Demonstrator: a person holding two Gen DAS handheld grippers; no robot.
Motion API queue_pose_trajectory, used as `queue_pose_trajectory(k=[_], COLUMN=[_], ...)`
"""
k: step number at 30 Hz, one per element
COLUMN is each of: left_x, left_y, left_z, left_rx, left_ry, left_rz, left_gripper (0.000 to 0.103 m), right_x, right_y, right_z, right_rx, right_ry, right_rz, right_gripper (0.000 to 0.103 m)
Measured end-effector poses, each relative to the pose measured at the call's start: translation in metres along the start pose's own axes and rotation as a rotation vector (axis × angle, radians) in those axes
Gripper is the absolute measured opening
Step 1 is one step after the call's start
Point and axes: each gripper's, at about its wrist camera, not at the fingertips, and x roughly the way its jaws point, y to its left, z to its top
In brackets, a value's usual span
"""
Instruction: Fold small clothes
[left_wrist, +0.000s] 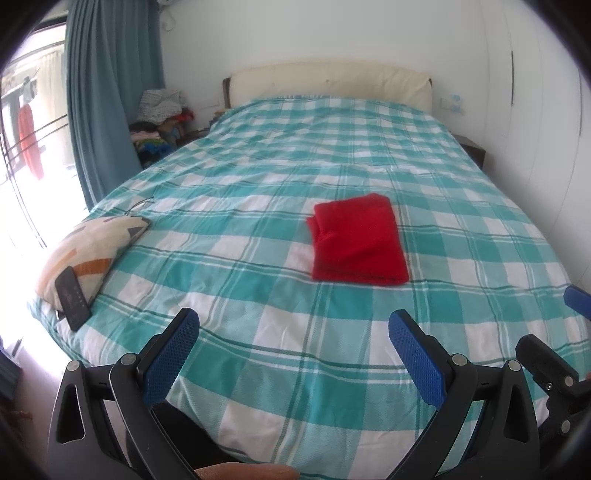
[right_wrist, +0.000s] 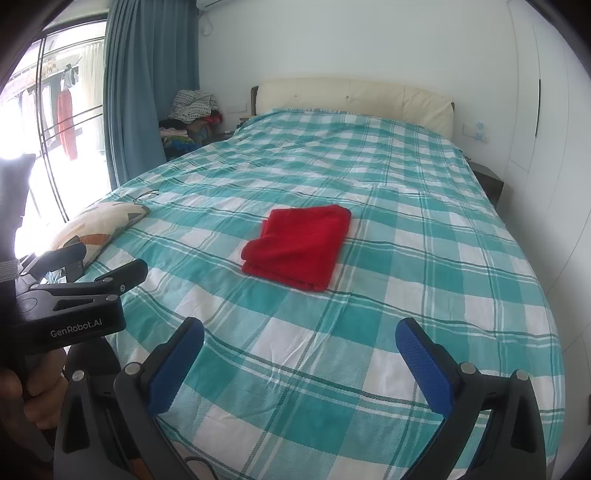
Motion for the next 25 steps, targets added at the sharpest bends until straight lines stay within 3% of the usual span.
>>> queue_pose_trajectory(k=[25], left_x=[0.0035], left_y=[-0.0054], left_z=[-0.0022], left_rx=[0.005], left_ry=[0.004], left_rz=[-0.020], left_gripper=[0.103], right_x=[0.0074], right_y=[-0.0015], right_z=[-0.0015], right_rx=[0.010], right_ry=[0.023], right_rz=[0.007], right_gripper=[0.102])
